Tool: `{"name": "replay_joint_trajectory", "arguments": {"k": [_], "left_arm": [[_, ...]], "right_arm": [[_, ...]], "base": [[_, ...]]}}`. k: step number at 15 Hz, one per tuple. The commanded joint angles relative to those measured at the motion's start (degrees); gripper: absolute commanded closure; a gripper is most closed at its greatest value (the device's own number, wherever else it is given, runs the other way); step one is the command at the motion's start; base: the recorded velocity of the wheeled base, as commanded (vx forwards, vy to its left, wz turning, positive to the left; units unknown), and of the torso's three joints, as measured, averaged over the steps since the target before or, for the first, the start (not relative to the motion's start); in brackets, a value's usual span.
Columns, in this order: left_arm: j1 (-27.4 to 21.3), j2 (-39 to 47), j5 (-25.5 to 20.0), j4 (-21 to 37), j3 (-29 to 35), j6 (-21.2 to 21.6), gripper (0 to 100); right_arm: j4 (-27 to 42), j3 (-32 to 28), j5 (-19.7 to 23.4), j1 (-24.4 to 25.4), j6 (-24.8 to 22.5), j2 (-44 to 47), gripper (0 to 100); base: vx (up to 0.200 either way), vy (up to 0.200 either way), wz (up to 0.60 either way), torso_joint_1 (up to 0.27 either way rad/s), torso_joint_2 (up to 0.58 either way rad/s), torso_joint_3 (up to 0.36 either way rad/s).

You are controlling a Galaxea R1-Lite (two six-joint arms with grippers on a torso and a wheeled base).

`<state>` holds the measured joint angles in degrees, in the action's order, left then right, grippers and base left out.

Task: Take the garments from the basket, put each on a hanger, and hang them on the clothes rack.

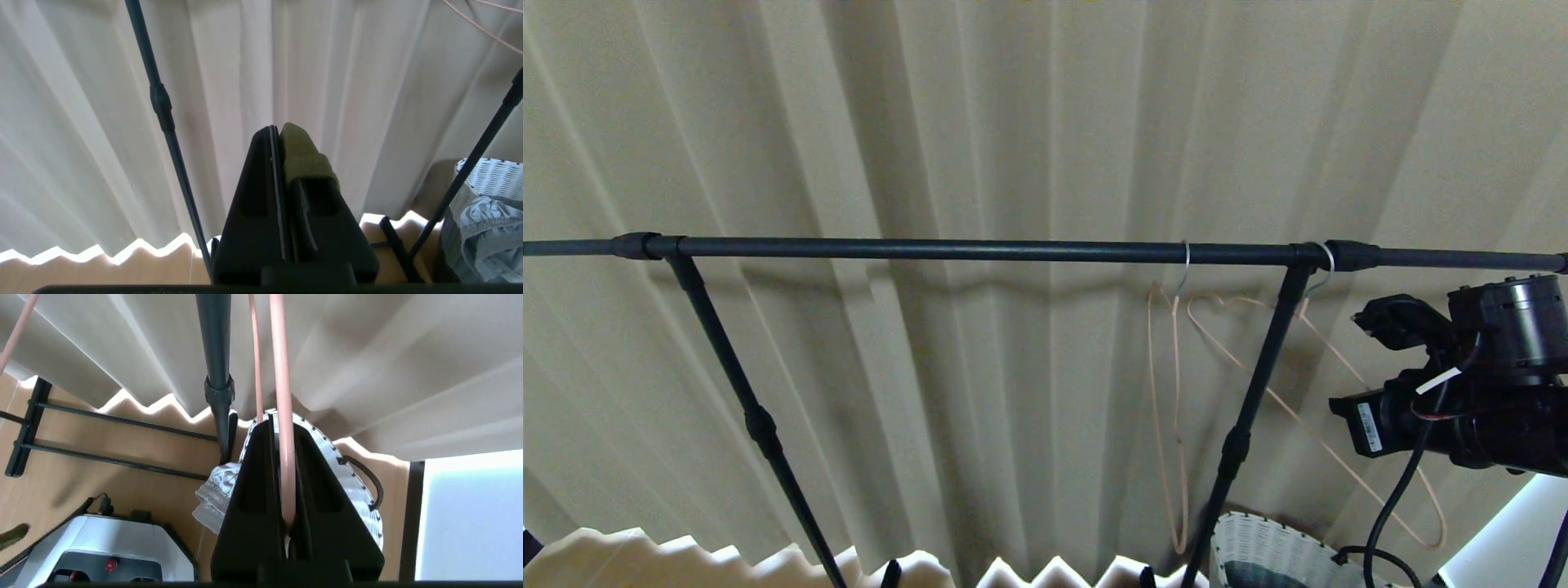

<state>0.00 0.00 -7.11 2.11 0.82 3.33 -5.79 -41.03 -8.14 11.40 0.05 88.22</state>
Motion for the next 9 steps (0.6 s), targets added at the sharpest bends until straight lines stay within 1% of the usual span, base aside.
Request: {"name": "replay_joint_trajectory", "arguments": {"k": [1,4,6,9], "left_arm": [[0.0,0.1,0.0,0.0,0.0,0.0,100],[0.0,0.1,0.0,0.0,0.0,0.0,100],[0.0,0.1,0.0,0.0,0.0,0.0,100],[0.0,0.1,0.0,0.0,0.1,0.0,100]], "right_arm": [[-0.1,0.1,0.0,-0.1,0.1,-1.3,100],[-0.2,0.9,-0.1,-0.1,0.3,-5.1,100],[-0.2,2.5,-0.8,-0.1,0.3,-9.0,100],[-0.2,3.7,-1.9,-0.1,0.3,-11.9,100]], "base": [[0.000,0.000,0.00,0.000,0.00,0.000],[0.000,0.000,0.00,0.000,0.00,0.000],[0.000,0.000,0.00,0.000,0.00,0.000],[0.000,0.000,0.00,0.000,0.00,0.000]]}}
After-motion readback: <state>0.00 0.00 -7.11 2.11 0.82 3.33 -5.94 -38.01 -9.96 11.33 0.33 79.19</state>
